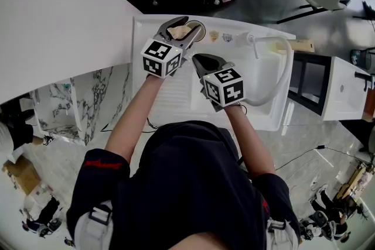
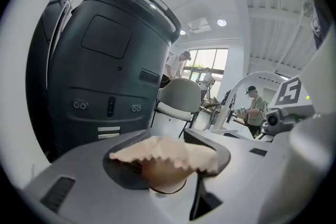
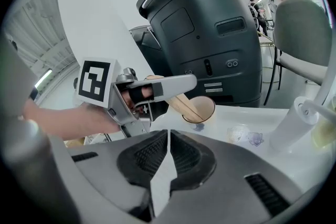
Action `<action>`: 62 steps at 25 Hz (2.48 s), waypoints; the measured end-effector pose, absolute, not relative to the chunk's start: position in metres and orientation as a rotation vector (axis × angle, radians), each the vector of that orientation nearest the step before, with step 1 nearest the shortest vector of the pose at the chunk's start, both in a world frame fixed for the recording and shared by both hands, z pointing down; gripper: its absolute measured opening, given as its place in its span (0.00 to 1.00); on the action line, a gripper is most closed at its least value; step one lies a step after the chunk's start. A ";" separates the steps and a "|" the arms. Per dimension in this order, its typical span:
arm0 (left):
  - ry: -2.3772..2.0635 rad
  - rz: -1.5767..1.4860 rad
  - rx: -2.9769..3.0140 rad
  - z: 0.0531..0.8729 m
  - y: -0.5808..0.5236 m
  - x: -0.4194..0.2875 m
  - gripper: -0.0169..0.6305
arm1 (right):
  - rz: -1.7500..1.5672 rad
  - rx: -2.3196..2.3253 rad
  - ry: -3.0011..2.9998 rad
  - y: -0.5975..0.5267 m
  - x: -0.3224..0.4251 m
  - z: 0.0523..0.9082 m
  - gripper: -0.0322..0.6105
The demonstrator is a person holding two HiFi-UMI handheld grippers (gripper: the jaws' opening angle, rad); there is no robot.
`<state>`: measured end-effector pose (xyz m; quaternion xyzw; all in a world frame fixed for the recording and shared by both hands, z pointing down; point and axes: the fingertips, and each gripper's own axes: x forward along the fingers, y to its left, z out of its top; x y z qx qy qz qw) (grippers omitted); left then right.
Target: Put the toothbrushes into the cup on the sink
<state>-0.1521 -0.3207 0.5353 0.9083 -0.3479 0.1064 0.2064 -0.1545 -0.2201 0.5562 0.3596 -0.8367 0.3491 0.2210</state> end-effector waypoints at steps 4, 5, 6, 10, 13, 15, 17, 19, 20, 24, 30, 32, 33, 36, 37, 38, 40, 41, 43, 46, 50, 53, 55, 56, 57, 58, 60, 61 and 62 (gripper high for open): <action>-0.980 0.297 2.519 0.538 -0.320 -0.154 0.43 | 0.968 0.987 -2.312 -0.219 -0.155 0.557 0.11; -0.984 0.299 2.517 0.539 -0.320 -0.154 0.45 | 0.968 0.986 -2.312 -0.219 -0.156 0.557 0.11; -0.986 0.301 2.515 0.539 -0.320 -0.154 0.46 | 0.969 0.985 -2.312 -0.218 -0.156 0.557 0.11; -0.981 0.311 2.517 0.540 -0.318 -0.155 0.48 | 0.967 0.985 -2.313 -0.219 -0.156 0.556 0.11; -0.980 0.303 2.516 0.538 -0.317 -0.156 0.48 | 0.963 0.988 -2.314 -0.219 -0.156 0.554 0.11; -0.983 0.301 2.518 0.536 -0.316 -0.157 0.48 | 0.959 0.988 -2.316 -0.219 -0.157 0.553 0.11; -0.987 0.302 2.520 0.535 -0.314 -0.159 0.48 | 0.955 0.986 -2.318 -0.217 -0.157 0.551 0.11; -0.990 0.302 2.523 0.533 -0.312 -0.160 0.48 | 0.951 0.984 -2.320 -0.215 -0.158 0.550 0.11; -0.992 0.302 2.525 0.531 -0.311 -0.161 0.48 | 0.949 0.984 -2.321 -0.214 -0.159 0.549 0.11; -0.999 0.298 2.540 0.525 -0.307 -0.165 0.48 | 0.940 0.977 -2.327 -0.210 -0.162 0.546 0.11; -1.027 0.269 2.551 0.511 -0.300 -0.174 0.48 | 0.894 0.977 -2.344 -0.210 -0.163 0.535 0.11; -1.034 0.259 2.562 0.504 -0.296 -0.176 0.48 | 0.883 0.981 -2.348 -0.208 -0.163 0.531 0.11; -1.037 0.255 2.569 0.501 -0.293 -0.177 0.48 | 0.878 0.981 -2.349 -0.207 -0.163 0.530 0.11; -1.053 0.237 2.581 0.491 -0.288 -0.183 0.48 | 0.865 0.983 -2.353 -0.205 -0.164 0.528 0.11; -1.062 0.231 2.583 0.488 -0.286 -0.185 0.48 | 0.862 0.985 -2.355 -0.204 -0.164 0.526 0.11; -1.074 0.228 2.586 0.485 -0.285 -0.188 0.48 | 0.858 0.987 -2.358 -0.203 -0.164 0.524 0.11; -1.100 0.226 2.596 0.479 -0.282 -0.193 0.48 | 0.848 0.990 -2.365 -0.201 -0.165 0.520 0.11; -1.109 0.224 2.601 0.476 -0.281 -0.195 0.47 | 0.843 0.990 -2.369 -0.201 -0.166 0.518 0.11; -1.120 0.211 2.608 0.470 -0.279 -0.199 0.47 | 0.830 0.990 -2.375 -0.200 -0.167 0.514 0.11; -1.136 0.181 2.612 0.459 -0.271 -0.204 0.47 | 0.807 0.983 -2.384 -0.197 -0.169 0.509 0.11; -1.144 0.182 2.644 0.444 -0.257 -0.207 0.43 | 0.776 0.986 -2.399 -0.192 -0.171 0.499 0.11; -1.145 0.184 2.664 0.436 -0.244 -0.209 0.37 | 0.755 0.989 -2.409 -0.189 -0.173 0.492 0.11; -1.146 0.194 2.675 0.432 -0.235 -0.210 0.35 | 0.742 0.996 -2.416 -0.186 -0.173 0.488 0.11; -1.142 0.204 2.684 0.431 -0.230 -0.210 0.33 | 0.734 1.002 -2.419 -0.184 -0.173 0.486 0.11; -1.136 0.212 2.694 0.430 -0.224 -0.209 0.32 | 0.726 1.008 -2.422 -0.182 -0.172 0.484 0.11; -1.129 0.213 2.702 0.428 -0.219 -0.208 0.32 | 0.718 1.016 -2.425 -0.181 -0.172 0.481 0.11; -1.124 0.209 2.709 0.424 -0.209 -0.208 0.29 | 0.709 1.036 -2.433 -0.180 -0.170 0.476 0.11; -1.126 0.208 2.709 0.422 -0.205 -0.208 0.27 | 0.707 1.050 -2.437 -0.181 -0.168 0.473 0.11; -1.126 0.209 2.708 0.421 -0.200 -0.209 0.24 | 0.705 1.064 -2.441 -0.181 -0.166 0.469 0.11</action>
